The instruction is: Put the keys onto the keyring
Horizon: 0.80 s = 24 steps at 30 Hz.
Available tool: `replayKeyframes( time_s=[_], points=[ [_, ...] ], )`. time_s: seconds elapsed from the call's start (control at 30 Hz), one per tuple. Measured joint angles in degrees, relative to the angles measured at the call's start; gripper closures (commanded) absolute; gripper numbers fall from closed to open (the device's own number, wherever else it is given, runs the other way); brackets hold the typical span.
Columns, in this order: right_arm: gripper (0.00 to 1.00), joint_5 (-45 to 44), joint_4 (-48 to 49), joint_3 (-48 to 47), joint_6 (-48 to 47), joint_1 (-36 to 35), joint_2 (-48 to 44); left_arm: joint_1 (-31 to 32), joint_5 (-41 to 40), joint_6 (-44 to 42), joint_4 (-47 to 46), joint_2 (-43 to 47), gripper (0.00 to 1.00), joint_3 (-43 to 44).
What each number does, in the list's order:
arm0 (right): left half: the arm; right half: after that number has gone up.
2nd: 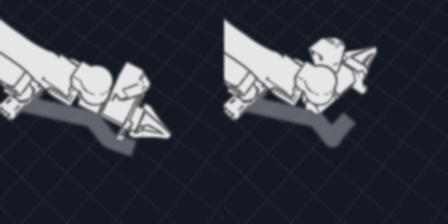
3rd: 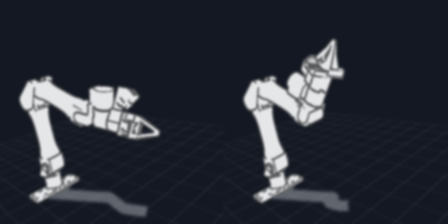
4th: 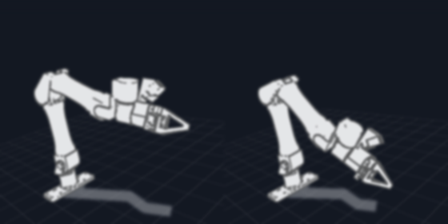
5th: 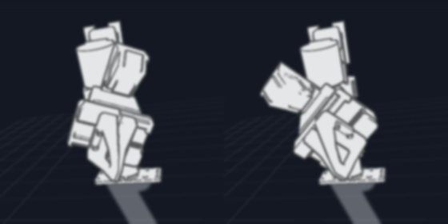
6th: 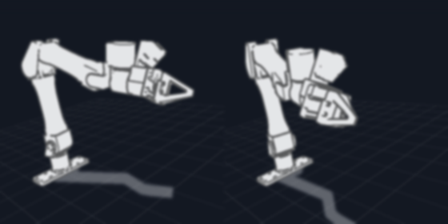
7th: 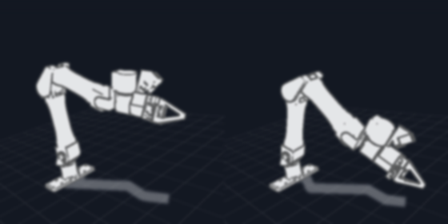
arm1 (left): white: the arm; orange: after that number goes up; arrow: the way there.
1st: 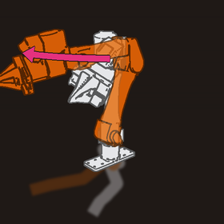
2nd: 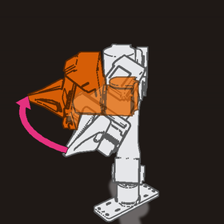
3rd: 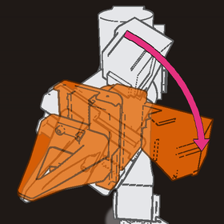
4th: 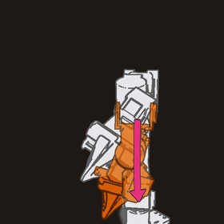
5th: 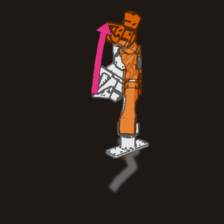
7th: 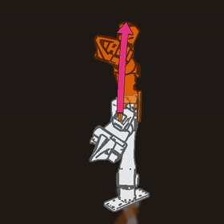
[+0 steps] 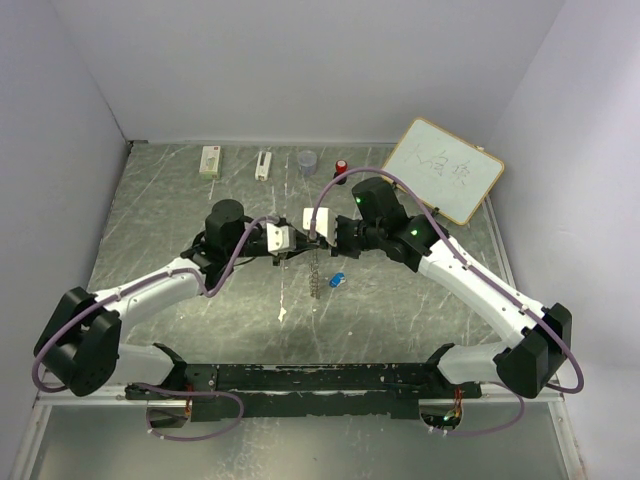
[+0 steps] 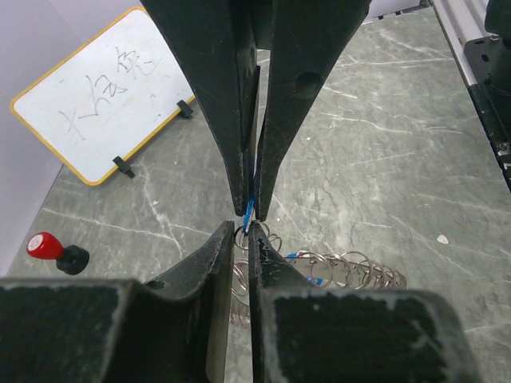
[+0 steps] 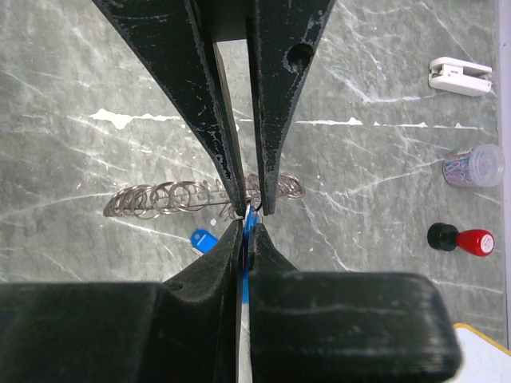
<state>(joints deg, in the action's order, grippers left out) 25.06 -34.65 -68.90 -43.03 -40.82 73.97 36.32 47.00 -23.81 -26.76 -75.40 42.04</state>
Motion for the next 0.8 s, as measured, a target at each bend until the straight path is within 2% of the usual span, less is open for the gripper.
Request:
replayKeyframes(
  time_s=[0.27,0.37,0.4,0.7,0.73,0.8],
  points=[
    [1.00,0.2,-1.1,0.0,-1.0,0.0,0.0,-0.2,2.4,-0.4,0.8,-1.1,0.79,0.8],
    [1.00,0.5,-1.6,0.0,-1.2,0.0,0.0,-0.2,3.4,-0.5,1.1,-1.5,0.92,1.0],
    [1.00,0.5,-1.7,0.0,-1.3,0.0,0.0,-0.2,3.7,-0.5,1.4,-1.6,0.93,1.2],
    [1.00,0.0,-1.7,0.0,-1.1,0.0,-0.3,-0.2,4.2,1.2,-0.7,-2.1,0.93,0.7],
    [0.96,-0.2,-1.4,0.1,-0.8,0.0,-0.5,-0.2,3.8,1.9,-2.3,-2.1,0.93,0.1],
    [0.82,-0.6,-0.1,0.8,0.2,0.0,-1.2,-0.2,2.7,3.9,-5.3,-1.8,0.93,-1.0]
  ],
)
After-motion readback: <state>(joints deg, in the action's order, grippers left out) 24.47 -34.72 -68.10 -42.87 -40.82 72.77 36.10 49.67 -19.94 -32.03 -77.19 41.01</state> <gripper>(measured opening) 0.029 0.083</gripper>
